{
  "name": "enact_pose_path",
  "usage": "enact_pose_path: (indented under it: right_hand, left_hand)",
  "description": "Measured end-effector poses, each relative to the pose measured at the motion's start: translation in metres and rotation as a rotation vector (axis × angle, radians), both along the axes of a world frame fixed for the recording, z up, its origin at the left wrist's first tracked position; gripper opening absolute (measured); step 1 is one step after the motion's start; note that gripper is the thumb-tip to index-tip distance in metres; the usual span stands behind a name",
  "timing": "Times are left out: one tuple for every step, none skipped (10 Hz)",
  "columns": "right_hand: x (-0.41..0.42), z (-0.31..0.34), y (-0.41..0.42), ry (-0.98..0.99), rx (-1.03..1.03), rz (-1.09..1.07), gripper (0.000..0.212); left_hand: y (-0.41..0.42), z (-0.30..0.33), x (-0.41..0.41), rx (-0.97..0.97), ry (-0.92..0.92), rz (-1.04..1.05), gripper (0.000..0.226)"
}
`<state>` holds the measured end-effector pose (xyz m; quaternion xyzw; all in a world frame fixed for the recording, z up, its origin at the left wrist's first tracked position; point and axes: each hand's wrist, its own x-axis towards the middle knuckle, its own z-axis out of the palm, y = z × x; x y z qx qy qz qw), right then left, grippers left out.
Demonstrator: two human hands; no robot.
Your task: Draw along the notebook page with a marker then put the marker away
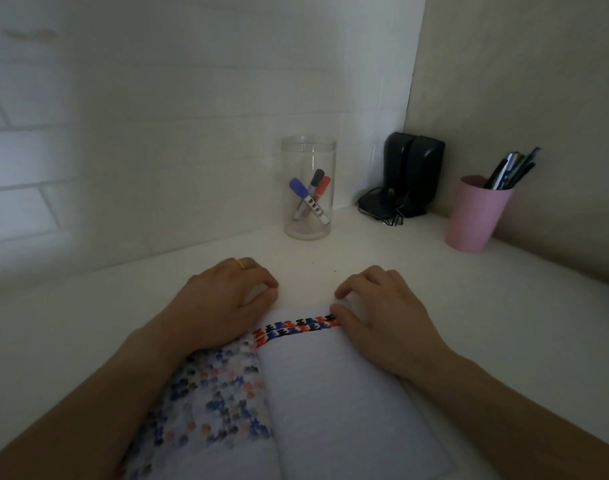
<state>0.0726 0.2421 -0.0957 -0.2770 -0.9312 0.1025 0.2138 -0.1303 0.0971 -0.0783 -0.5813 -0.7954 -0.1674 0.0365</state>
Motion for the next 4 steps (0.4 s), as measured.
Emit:
enact_pose_path:
  right_hand:
    - [0.0, 0.002, -0.001, -0.006, -0.009, 0.0, 0.03]
    - [-0.001, 0.004, -0.002, 0.007, -0.016, -0.005, 0.029]
    - [-0.002, 0.005, -0.001, 0.085, -0.043, 0.0, 0.027]
    - [-0.003, 0.021, -0.006, 0.301, -0.06, 0.043, 0.023]
  left_hand:
    - [-0.001, 0.002, 0.001, -0.014, -0.006, 0.015, 0.057]
    - [0.0, 0.001, 0.001, -0.033, 0.001, 0.017, 0.057]
    - [0.0, 0.001, 0.001, -0.015, 0.014, 0.015, 0.058]
    - [0.0, 0.001, 0.001, -0.002, 0.01, 0.018, 0.06]
